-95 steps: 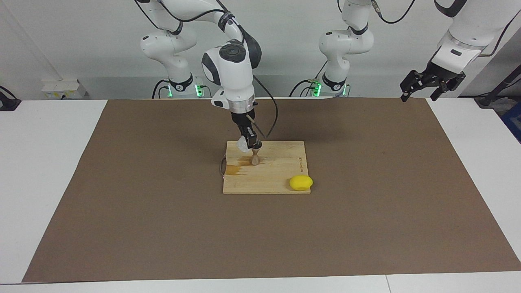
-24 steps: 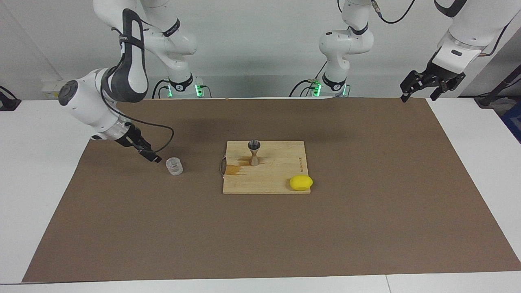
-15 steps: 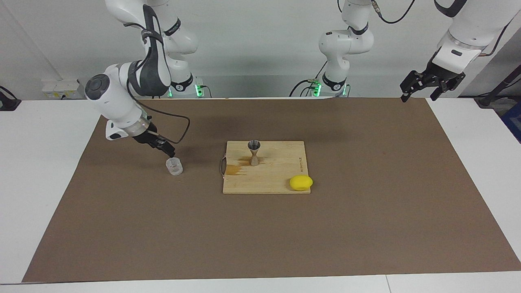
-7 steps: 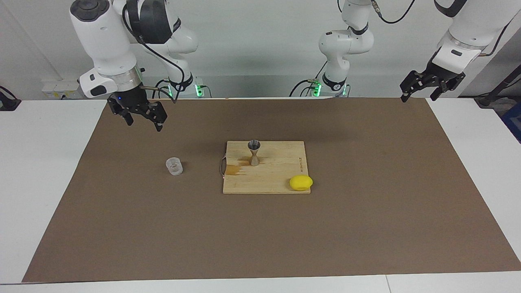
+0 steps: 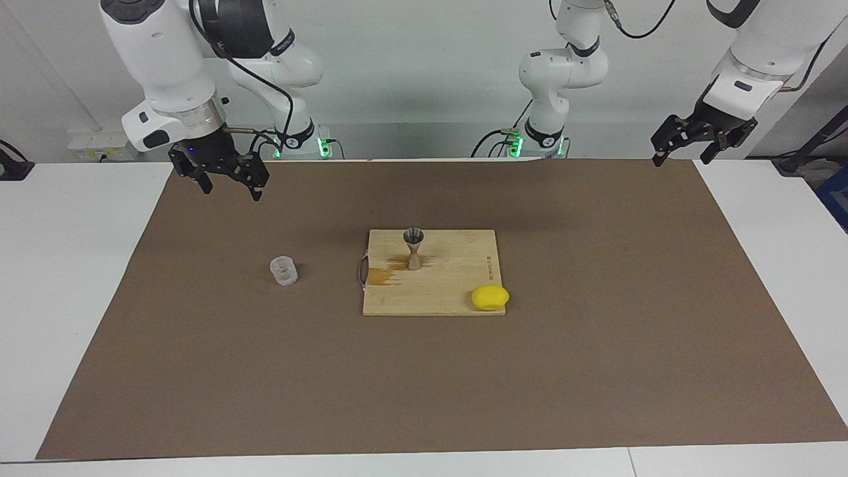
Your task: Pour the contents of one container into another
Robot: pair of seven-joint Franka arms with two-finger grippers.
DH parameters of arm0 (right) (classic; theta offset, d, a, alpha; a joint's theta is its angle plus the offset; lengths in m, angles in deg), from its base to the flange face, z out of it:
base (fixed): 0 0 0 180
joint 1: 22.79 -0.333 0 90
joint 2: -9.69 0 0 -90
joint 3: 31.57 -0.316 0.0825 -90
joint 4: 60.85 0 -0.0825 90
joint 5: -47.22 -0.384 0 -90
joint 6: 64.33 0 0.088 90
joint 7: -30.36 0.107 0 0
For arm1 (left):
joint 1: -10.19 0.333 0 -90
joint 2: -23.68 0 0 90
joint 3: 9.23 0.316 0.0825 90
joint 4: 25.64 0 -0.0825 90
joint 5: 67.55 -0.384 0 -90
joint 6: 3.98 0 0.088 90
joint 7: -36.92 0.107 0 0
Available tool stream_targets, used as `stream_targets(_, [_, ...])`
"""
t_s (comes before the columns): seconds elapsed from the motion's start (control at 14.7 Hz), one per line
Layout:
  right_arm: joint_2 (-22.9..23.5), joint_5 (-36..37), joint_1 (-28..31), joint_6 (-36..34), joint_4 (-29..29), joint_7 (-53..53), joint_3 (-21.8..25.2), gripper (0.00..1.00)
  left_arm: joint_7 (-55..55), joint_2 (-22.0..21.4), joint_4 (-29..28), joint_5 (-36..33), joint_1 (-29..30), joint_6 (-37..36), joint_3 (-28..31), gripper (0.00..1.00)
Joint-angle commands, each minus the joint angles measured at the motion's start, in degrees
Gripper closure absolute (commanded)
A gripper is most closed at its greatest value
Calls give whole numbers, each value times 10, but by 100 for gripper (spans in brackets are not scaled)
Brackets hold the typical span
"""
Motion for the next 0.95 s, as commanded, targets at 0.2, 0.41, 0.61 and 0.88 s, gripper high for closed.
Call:
stream_targets(0.2, [-11, -12, 5, -6, -12, -18, 0, 0, -9, -18, -23, 4, -6, 12, 3, 0])
stream_targets(0.41, [-11, -12, 7, -8, -12, -18, 1, 0, -9, -18, -23, 4, -6, 12, 4, 0])
stream_targets(0.61, [-12, -12, 6, -9, -12, -18, 0, 0, -9, -18, -23, 4, -6, 12, 3, 0])
stream_targets(0.88, [-12, -12, 7, -9, -13, -18, 0, 0, -9, -18, -23, 4, -6, 12, 4, 0])
